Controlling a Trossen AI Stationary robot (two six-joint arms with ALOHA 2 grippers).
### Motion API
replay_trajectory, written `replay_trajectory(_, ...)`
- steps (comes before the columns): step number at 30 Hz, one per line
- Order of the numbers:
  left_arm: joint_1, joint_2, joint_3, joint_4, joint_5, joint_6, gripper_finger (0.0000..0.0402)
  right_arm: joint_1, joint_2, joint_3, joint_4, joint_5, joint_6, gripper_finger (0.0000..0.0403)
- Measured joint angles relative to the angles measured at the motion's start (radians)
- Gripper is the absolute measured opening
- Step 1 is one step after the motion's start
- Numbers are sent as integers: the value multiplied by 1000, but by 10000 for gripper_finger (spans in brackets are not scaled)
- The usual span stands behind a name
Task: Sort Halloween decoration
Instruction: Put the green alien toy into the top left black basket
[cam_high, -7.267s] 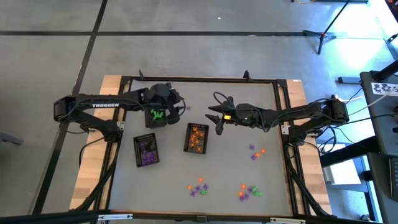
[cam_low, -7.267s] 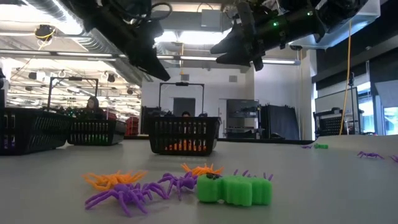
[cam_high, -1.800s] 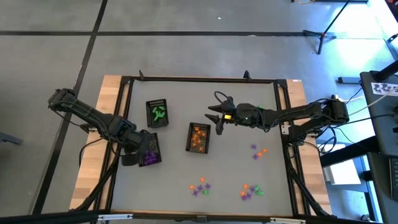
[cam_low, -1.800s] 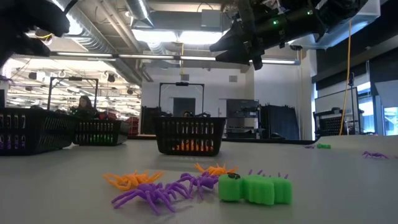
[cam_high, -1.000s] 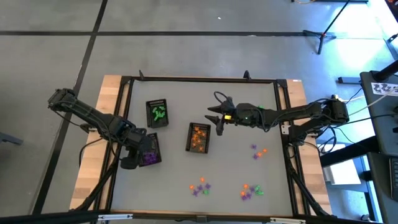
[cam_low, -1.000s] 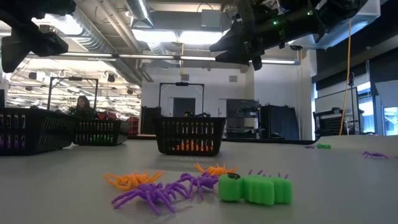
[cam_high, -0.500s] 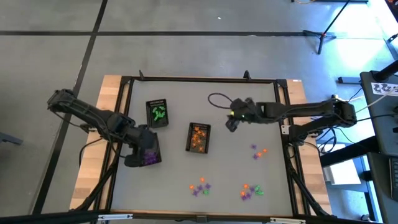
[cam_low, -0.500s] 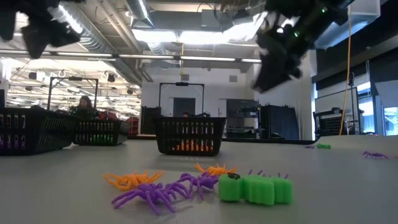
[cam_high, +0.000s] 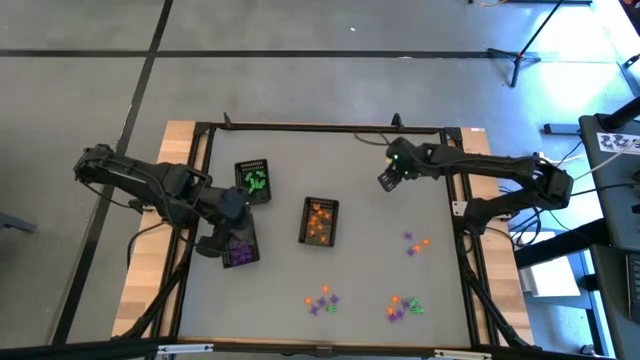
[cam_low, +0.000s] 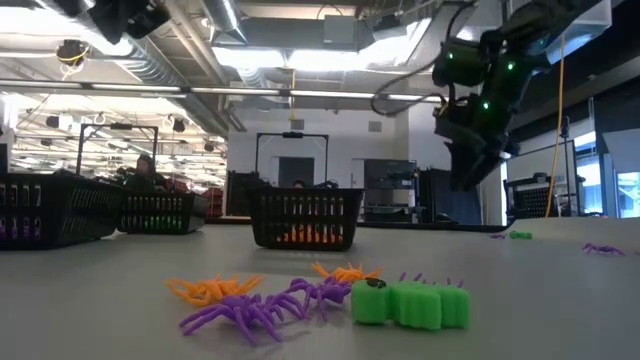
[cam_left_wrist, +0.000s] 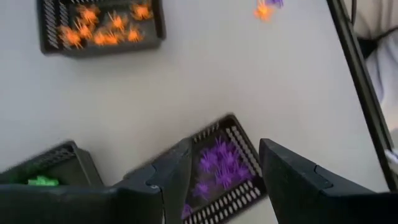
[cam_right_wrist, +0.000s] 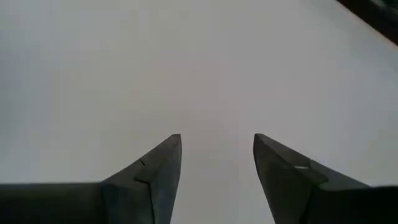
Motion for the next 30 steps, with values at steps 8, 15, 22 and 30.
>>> replay_trajectory(8,-1,6,-1,-4,11,-85,179,-182,0,-70,2,-17,-12,198)
replay_trajectory(15,-6,6,-1,5,14,-97,179,-312,0,-156,10,-9,20,198)
replay_trajectory(22,-6,6,-1,6,15,-44,179,-345,3,-243,60,-8,44,198)
replay_trajectory(30,-6,6,-1,15,15,-39,179,-344,-1,-334,241,26,27,181)
